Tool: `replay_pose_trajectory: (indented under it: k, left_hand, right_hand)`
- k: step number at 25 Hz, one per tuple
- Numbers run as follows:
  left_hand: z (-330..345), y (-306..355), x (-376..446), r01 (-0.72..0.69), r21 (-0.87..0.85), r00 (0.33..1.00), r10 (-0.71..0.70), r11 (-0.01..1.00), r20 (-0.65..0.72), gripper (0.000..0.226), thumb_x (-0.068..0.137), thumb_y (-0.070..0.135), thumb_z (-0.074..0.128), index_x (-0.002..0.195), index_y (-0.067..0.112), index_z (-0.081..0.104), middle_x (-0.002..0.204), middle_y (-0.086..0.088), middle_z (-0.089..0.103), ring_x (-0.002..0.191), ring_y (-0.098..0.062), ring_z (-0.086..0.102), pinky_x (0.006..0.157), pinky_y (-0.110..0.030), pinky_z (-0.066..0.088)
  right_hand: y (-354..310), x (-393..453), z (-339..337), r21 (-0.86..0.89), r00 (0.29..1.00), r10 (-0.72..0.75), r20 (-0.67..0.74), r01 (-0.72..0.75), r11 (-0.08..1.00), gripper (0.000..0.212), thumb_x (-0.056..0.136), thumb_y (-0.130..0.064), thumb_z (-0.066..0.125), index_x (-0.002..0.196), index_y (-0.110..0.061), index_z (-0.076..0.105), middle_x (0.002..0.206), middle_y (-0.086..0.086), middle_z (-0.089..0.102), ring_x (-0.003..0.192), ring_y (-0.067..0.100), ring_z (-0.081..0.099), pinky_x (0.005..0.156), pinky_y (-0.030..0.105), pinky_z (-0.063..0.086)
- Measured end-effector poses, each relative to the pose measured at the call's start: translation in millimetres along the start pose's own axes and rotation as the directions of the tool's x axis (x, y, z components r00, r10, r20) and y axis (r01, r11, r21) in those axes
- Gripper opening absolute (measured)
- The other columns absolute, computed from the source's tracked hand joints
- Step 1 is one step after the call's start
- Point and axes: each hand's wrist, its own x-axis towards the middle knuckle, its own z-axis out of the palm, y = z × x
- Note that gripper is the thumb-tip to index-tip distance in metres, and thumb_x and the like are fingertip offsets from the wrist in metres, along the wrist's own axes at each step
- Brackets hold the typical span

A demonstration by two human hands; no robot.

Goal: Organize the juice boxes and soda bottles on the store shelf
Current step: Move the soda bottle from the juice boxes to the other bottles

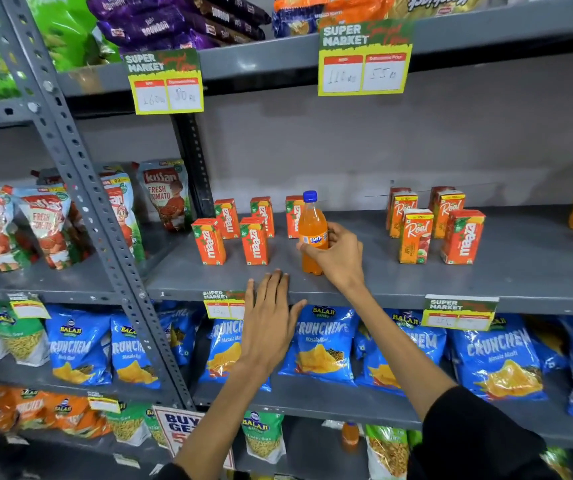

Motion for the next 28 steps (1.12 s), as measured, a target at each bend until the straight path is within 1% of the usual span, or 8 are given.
replay_pose_trajectory:
  k: [2, 6, 9, 13, 16, 19, 23, 28]
  left_hand:
    - [0.0, 19.9, -1.8, -0.03, 0.002, 0.999, 0.03, 1.0, 0.014, 0.071, 0.104, 0.058, 0.019, 0.144, 0.008, 0.048, 0.147, -0.009, 0.053, 0.138, -0.028, 0.046, 0.119, -0.051, 0.029]
    - [-0.8, 86.3, 0.6, -0.076, -0.054, 0.996, 0.078, 0.996, 0.041, 0.074, 0.102, 0.062, 0.016, 0.142, 0.01, 0.051, 0.145, -0.008, 0.055, 0.138, -0.027, 0.046, 0.119, -0.05, 0.03]
    - [-1.4, 150.9, 7.3, -0.106, -0.11, 0.992, 0.113, 0.988, 0.059, 0.077, 0.102, 0.063, 0.013, 0.138, 0.01, 0.055, 0.142, -0.007, 0.058, 0.135, -0.028, 0.049, 0.118, -0.05, 0.031]
    - [0.3, 240.0, 15.1, -0.154, -0.171, 0.984, 0.166, 0.973, 0.06, 0.075, 0.102, 0.063, 0.014, 0.132, 0.012, 0.059, 0.135, -0.007, 0.063, 0.128, -0.026, 0.055, 0.115, -0.049, 0.036]
    - [1.0, 291.5, 21.3, -0.187, -0.193, 0.979, 0.198, 0.963, 0.042, 0.078, 0.101, 0.064, 0.008, 0.128, 0.014, 0.061, 0.131, -0.005, 0.065, 0.123, -0.026, 0.057, 0.113, -0.048, 0.038]
    - [1.6, 333.8, 26.6, -0.223, -0.187, 0.97, 0.237, 0.957, 0.055, 0.078, 0.101, 0.064, 0.012, 0.129, 0.011, 0.062, 0.132, -0.007, 0.066, 0.123, -0.027, 0.058, 0.112, -0.047, 0.037]
    - [4.5, 363.3, 30.0, -0.263, -0.156, 0.957, 0.277, 0.952, 0.08, 0.082, 0.1, 0.065, 0.013, 0.139, 0.006, 0.055, 0.143, -0.011, 0.059, 0.135, -0.029, 0.051, 0.115, -0.048, 0.038]
    - [9.7, 369.6, 33.7, -0.275, -0.134, 0.953, 0.289, 0.952, 0.092, 0.081, 0.101, 0.066, 0.014, 0.145, 0.007, 0.048, 0.15, -0.01, 0.052, 0.141, -0.027, 0.044, 0.119, -0.047, 0.032]
  right_hand:
    - [1.7, -9.4, -29.1, 0.004, 1.0, 0.005, 0.007, -0.005, 1.0, 0.058, 0.07, -0.033, 0.087, 0.12, -0.015, 0.063, 0.106, -0.008, 0.068, 0.088, 0.002, 0.066, 0.08, 0.016, 0.053]
    - [9.3, -23.7, -104.7, -0.008, 1.0, 0.007, -0.031, -0.007, 1.0, 0.057, 0.066, -0.031, 0.089, 0.116, -0.015, 0.064, 0.103, -0.009, 0.069, 0.088, -0.001, 0.066, 0.082, 0.017, 0.055]
    - [15.0, -27.5, -173.4, -0.026, 0.998, 0.004, -0.067, -0.006, 1.0, 0.052, 0.067, -0.024, 0.089, 0.112, -0.02, 0.063, 0.097, -0.014, 0.067, 0.084, -0.006, 0.065, 0.075, 0.008, 0.051]
    - [29.6, -22.3, -271.2, -0.07, 0.99, -0.021, -0.138, 0.012, 0.997, 0.04, 0.067, -0.018, 0.088, 0.1, -0.024, 0.065, 0.087, -0.016, 0.07, 0.075, -0.013, 0.066, 0.078, 0.012, 0.055]
    - [45.4, -15.0, -333.2, -0.109, 0.977, -0.013, -0.213, -0.01, 0.994, 0.039, 0.067, -0.021, 0.088, 0.098, -0.024, 0.065, 0.086, -0.015, 0.07, 0.076, -0.009, 0.068, 0.072, 0.011, 0.054]
    - [64.7, -5.5, -383.6, -0.143, 0.954, 0.008, -0.298, -0.053, 0.988, 0.041, 0.066, -0.026, 0.088, 0.101, -0.017, 0.068, 0.092, -0.004, 0.074, 0.08, 0.006, 0.071, 0.065, 0.019, 0.057]
    - [80.0, 4.4, -417.3, -0.198, 0.93, 0.0, -0.368, -0.079, 0.977, 0.031, 0.073, -0.026, 0.083, 0.098, -0.024, 0.064, 0.091, -0.005, 0.069, 0.083, 0.012, 0.067, 0.08, 0.029, 0.054]
    - [95.7, 18.1, -421.0, -0.219, 0.916, 0.008, -0.402, -0.104, 0.97, 0.044, 0.077, -0.027, 0.081, 0.116, -0.015, 0.065, 0.105, 0.003, 0.072, 0.09, 0.013, 0.065, 0.089, 0.033, 0.053]
